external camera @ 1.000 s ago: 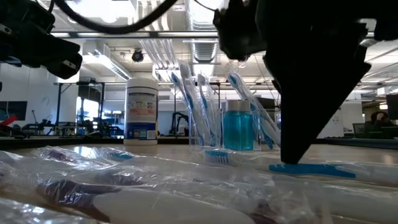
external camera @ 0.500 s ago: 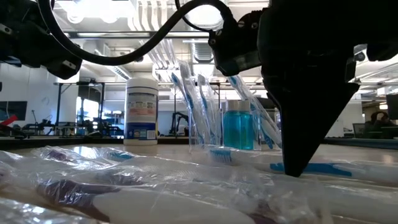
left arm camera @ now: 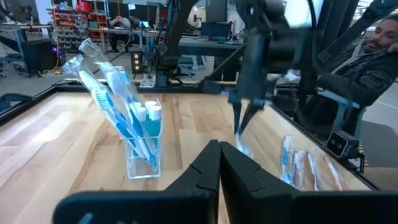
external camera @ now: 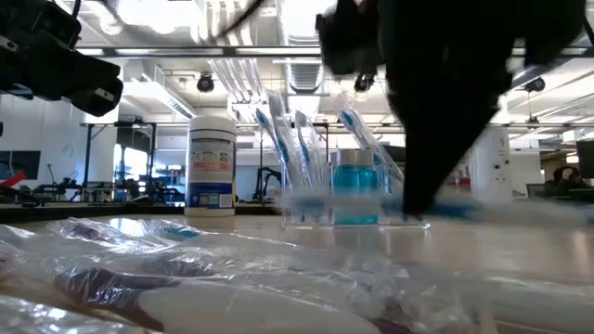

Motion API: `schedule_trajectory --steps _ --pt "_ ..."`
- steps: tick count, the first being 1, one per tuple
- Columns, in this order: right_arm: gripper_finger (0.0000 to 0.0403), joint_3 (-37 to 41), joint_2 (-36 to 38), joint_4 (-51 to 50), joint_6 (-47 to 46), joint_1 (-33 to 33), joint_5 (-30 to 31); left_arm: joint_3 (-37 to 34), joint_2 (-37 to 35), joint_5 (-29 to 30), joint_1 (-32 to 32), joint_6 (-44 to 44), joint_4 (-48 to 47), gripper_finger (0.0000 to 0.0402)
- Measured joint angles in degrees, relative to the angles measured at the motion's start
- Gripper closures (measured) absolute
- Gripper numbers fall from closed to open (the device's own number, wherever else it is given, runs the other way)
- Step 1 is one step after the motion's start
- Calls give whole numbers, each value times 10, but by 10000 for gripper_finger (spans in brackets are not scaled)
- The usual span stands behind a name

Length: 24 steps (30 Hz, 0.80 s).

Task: Pick & Place toothbrushing station
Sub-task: Put the blue toothbrush into the transparent organizer

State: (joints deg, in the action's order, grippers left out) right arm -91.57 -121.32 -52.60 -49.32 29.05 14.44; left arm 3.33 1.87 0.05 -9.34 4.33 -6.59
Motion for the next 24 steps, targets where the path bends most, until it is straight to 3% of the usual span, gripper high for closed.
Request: schedule_trajectory --steps 9,14,19,24 --pt "390 14 117 6 46 30 189 0 0 9 0 -12 1 388" --pt "390 86 211 57 85 55 308 0 2 12 0 -15 2 390" --pt "390 239 309 296 203 58 390 -1 2 15 0 -20 6 388" --pt "390 419 364 654 378 35 425 -7 2 16 0 -22 17 392"
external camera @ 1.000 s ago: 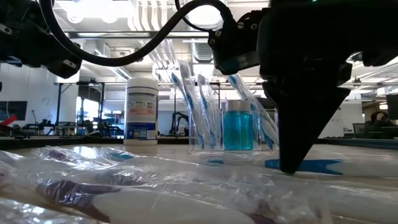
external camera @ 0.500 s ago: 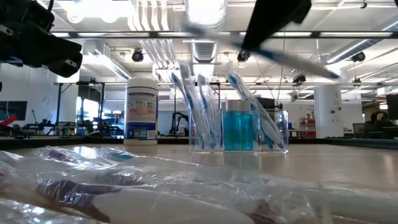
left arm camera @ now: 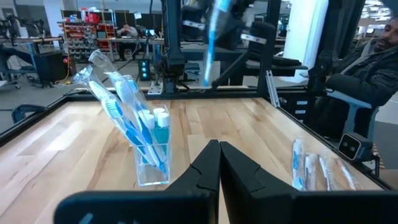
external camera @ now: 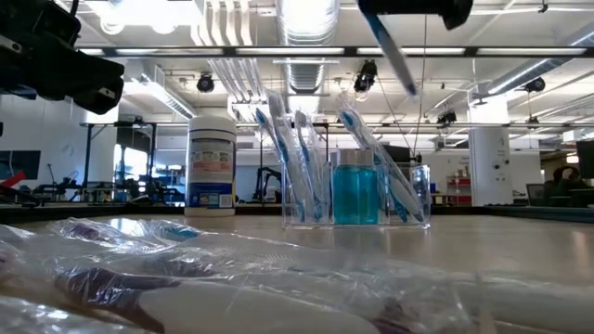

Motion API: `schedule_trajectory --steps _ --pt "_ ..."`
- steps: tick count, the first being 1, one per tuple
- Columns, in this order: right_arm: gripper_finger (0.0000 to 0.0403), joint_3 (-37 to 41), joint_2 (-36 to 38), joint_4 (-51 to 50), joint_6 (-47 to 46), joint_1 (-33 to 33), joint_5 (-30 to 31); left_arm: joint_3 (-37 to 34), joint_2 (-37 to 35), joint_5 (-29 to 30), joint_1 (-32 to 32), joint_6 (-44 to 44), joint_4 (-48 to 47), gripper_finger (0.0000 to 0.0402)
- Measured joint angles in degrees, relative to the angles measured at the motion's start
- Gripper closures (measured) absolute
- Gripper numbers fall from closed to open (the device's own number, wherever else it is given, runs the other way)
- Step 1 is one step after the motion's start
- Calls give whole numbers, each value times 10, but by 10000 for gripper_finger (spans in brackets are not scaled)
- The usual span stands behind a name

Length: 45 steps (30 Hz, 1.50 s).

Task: Pick & Place toothbrushing station
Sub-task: Put the blue toothbrush into the transparent organizer

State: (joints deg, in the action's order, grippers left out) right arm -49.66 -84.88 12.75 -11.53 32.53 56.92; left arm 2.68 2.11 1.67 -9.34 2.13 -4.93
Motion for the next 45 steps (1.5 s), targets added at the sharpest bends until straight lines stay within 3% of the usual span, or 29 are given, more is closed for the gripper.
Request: schedule_trajectory --steps 4,8,12,28,45 --pt "390 115 -5 272 92 -29 4 -1 0 3 0 0 4 393" --pt "390 187 -18 422 120 -46 51 -1 0 6 0 0 5 388" --pt "390 222 -24 436 113 -53 106 -1 0 8 0 -2 5 386" --pt "390 234 -101 437 21 -96 138 -2 1 16 0 -7 7 392" --pt "390 234 -176 436 -80 -94 161 -2 3 17 0 -5 7 390"
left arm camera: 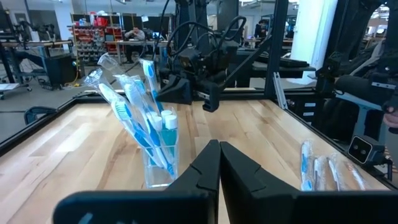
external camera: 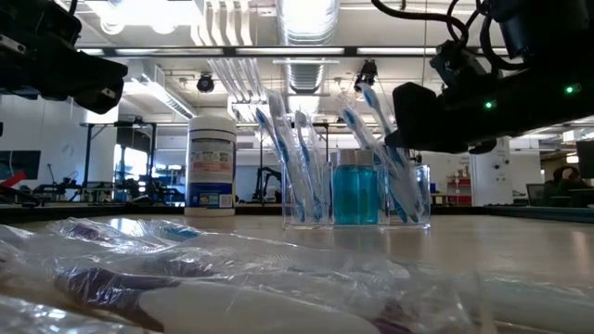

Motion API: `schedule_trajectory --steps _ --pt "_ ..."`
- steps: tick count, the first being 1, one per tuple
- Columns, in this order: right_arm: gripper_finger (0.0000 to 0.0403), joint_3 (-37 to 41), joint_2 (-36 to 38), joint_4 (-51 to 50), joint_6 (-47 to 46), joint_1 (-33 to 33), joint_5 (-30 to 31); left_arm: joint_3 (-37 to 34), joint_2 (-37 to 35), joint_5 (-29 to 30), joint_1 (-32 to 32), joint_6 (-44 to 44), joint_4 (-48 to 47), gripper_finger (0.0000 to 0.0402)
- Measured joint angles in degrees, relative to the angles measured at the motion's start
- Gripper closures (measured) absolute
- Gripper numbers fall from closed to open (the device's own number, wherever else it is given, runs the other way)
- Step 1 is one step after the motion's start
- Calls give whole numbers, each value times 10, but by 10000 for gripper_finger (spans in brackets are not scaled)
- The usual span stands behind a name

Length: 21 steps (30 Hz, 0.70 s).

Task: Pick & Place toothbrushing station
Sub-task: Put the blue toothbrush into the transparent organizer

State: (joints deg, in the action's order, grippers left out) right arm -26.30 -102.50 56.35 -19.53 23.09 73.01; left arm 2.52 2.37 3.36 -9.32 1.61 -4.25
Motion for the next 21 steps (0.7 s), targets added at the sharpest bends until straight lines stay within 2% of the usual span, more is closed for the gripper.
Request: schedule_trajectory --steps 4,14,17,21 --pt "390 -1 -1 -1 0 -2 -32 0 0 0 0 1 0 387" --pt "388 -2 0 -10 0 -2 -40 0 0 0 0 3 0 394" --pt "368 -6 2 -9 0 -2 -40 0 0 0 0 5 0 389" --pt "322 -10 11 -9 4 -2 -41 0 0 0 0 12 2 381"
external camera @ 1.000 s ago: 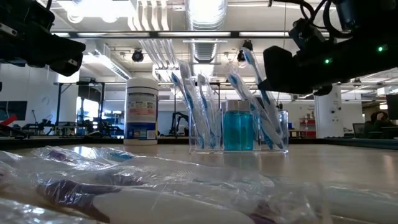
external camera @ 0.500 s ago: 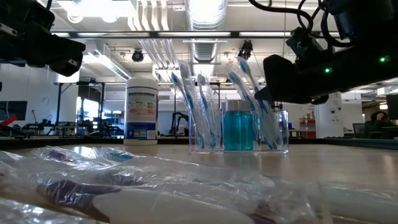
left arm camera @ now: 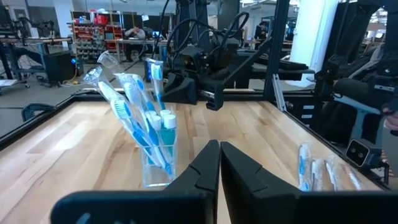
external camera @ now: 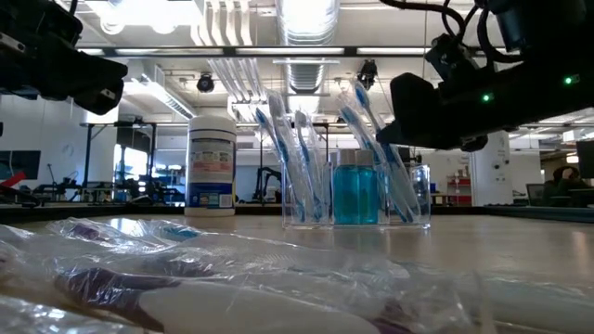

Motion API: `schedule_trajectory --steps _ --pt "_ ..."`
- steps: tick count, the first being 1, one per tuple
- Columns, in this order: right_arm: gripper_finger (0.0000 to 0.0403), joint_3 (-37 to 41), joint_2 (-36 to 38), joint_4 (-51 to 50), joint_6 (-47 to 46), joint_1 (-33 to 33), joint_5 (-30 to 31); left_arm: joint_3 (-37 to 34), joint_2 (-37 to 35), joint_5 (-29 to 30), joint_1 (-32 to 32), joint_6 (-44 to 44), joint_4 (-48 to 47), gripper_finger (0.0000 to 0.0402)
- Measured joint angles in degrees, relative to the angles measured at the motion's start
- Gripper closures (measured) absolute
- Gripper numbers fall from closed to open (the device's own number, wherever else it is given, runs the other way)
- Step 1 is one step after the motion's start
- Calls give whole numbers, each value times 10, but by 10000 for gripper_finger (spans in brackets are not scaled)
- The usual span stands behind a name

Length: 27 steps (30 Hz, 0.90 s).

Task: Pick & Place toothbrushing station
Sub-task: Put the blue toothbrush into the transparent organizer

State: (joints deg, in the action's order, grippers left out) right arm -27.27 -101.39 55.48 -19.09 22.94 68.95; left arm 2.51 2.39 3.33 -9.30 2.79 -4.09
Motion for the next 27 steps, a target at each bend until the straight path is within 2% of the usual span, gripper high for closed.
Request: schedule_trajectory --steps 7,14,17,20,27 --pt "255 0 41 0 40 9 0 -1 0 0 0 7 4 383" --pt "237 -11 127 1 144 44 0 -1 0 0 0 7 5 379" --pt "246 -15 162 -1 151 74 -6 -1 0 0 0 7 5 381" --pt "267 -16 198 -34 143 110 -39 -1 0 0 0 17 5 383" --pt "356 -15 288 -226 42 177 -88 -1 0 3 0 59 5 394"
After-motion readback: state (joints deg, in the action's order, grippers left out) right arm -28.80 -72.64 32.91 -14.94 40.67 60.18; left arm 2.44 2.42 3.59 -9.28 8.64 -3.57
